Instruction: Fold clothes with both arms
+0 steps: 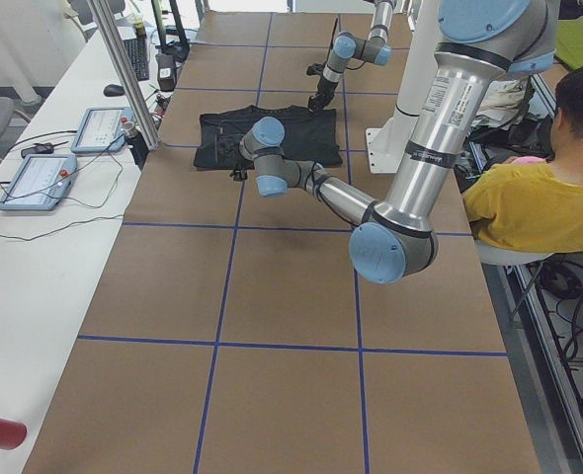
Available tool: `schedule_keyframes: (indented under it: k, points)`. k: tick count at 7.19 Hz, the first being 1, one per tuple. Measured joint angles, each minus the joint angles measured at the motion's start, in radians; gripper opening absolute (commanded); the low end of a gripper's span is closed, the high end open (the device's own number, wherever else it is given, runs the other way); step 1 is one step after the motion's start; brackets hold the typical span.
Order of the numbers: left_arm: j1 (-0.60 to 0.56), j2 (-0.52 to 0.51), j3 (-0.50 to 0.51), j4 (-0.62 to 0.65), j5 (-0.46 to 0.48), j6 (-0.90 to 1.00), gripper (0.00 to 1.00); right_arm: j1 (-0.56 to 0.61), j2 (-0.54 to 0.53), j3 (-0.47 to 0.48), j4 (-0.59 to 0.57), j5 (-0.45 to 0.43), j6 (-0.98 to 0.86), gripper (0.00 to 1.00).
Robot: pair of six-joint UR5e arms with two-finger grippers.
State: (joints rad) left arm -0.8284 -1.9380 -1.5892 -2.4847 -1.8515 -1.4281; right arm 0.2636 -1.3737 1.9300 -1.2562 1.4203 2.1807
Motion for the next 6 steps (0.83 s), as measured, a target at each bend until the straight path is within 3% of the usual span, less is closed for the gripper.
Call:
schedule_keyframes:
  k: [3, 6]
  points:
    - [0.01, -0.001, -0.007, -0.002, -0.002, -0.048, 0.73, 0.003, -0.01, 0.025, -0.003, 0.002, 0.0, 0.0]
    - [0.114, 0.035, -0.158, -0.005, 0.038, -0.319, 0.71, -0.024, -0.017, 0.104, -0.093, 0.002, 0.005, 0.0]
